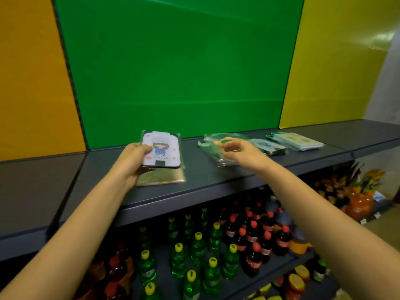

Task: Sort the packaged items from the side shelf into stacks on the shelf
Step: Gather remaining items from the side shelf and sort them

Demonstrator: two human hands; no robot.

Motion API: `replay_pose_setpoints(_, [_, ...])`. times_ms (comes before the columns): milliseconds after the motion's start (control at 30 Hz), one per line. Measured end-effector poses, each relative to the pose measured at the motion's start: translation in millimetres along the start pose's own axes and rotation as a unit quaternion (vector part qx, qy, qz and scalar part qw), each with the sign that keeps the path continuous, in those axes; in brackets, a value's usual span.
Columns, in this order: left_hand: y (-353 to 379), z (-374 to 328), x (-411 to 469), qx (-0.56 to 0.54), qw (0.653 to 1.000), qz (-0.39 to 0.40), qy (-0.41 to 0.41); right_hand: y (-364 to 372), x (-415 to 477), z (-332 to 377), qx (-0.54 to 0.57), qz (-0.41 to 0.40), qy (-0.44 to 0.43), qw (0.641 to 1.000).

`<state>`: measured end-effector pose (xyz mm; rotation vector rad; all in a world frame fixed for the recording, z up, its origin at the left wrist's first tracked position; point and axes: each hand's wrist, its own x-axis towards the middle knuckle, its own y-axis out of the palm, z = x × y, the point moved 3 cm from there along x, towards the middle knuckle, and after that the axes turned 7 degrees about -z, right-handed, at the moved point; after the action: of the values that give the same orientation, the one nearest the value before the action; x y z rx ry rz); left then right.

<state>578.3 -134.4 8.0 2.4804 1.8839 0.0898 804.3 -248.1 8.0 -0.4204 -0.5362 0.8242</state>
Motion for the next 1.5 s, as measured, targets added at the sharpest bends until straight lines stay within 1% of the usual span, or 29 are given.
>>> replay_pose_setpoints(67, [33.4, -6.9, 2.1, 0.0, 1.0, 0.017, 0.001, -28.6, 2.4, -18.5, -0.063, -0.022, -0.002, 0.998])
replay_pose_setpoints(167, [81.6, -12.6, 11.9, -0.007, 0.999, 0.05, -0.001, -66.0, 10.2, -45.1, -0.126, -0.05, -0.004, 0.991])
replay_pose_setpoints(267, [133.5, -13.5, 23.3, 0.013, 0.997, 0.076, -0.006, -97.6, 24.7, -71.0, -0.192, -0.046, -0.011, 0.98])
replay_pose_setpoints(333, [168.2, -13.6, 32.0, 0.027, 0.995, 0.098, -0.012, -116.9, 39.7, -89.4, -0.216, -0.042, -0.013, 0.975])
replay_pose_setpoints(433, [218.6, -17.3, 46.7, 0.02, 0.989, 0.136, -0.044, -146.1, 60.8, -110.5, -0.235, -0.034, -0.003, 0.971])
replay_pose_setpoints(533, [265.9, -19.5, 56.7, 0.031, 0.986, 0.158, -0.034, -172.3, 75.9, -126.6, -0.262, -0.03, -0.007, 0.965])
replay_pose_setpoints(600, [295.5, -17.0, 63.8, 0.038, 0.987, 0.156, -0.028, -186.1, 85.8, -135.2, -0.266, -0.033, -0.016, 0.963])
replay_pose_setpoints(733, [337.5, -1.0, 73.6, 0.057, 0.984, 0.157, -0.062, -201.0, 107.2, -149.8, -0.292, -0.012, -0.038, 0.956])
replay_pose_setpoints(833, [353.7, 7.1, 81.2, 0.073, 0.986, 0.133, -0.072, -209.6, 127.2, -155.0, -0.29, -0.017, -0.047, 0.956])
replay_pose_setpoints(933, [365.6, 15.1, 80.5, 0.073, 0.986, 0.12, -0.089, -211.4, 145.4, -160.8, -0.273, -0.009, -0.074, 0.959])
replay_pose_setpoints(1033, [377.1, 23.1, 77.9, 0.084, 0.987, 0.096, -0.093, -212.8, 160.0, -168.2, -0.274, 0.02, -0.103, 0.956])
replay_pose_setpoints(1133, [380.7, 25.6, 77.4, 0.155, 0.985, 0.044, -0.068, -216.3, 173.4, -173.3, -0.286, 0.045, -0.139, 0.947])
replay_pose_setpoints(1167, [380.2, 24.7, 76.9, 0.204, 0.978, 0.017, -0.051, -217.5, 176.9, -175.0, -0.288, 0.052, -0.152, 0.944])
replay_pose_setpoints(1233, [378.7, 18.8, 69.2, 0.31, 0.95, -0.032, 0.013, -217.8, 182.1, -178.0, -0.288, 0.069, -0.175, 0.939])
replay_pose_setpoints(1300, [376.2, 7.5, 57.5, 0.382, 0.915, -0.068, 0.114, -215.3, 186.7, -178.1, -0.281, 0.085, -0.198, 0.935])
replay_pose_setpoints(1333, [372.8, 0.6, 50.5, 0.427, 0.882, -0.092, 0.175, -212.7, 189.1, -176.3, -0.276, 0.093, -0.211, 0.933])
replay_pose_setpoints(1367, [367.3, -5.4, 43.2, 0.481, 0.838, -0.118, 0.227, -209.2, 191.3, -173.5, -0.269, 0.098, -0.227, 0.931])
replay_pose_setpoints(1400, [359.9, -10.4, 35.5, 0.532, 0.792, -0.146, 0.262, -204.8, 192.9, -169.2, -0.262, 0.101, -0.244, 0.928])
replay_pose_setpoints(1433, [350.6, -13.2, 29.1, 0.572, 0.754, -0.171, 0.275, -200.7, 193.7, -163.7, -0.253, 0.104, -0.262, 0.926])
replay_pose_setpoints(1500, [329.8, -13.4, 15.8, 0.62, 0.705, -0.22, 0.266, -188.2, 192.1, -152.1, -0.234, 0.119, -0.3, 0.917])
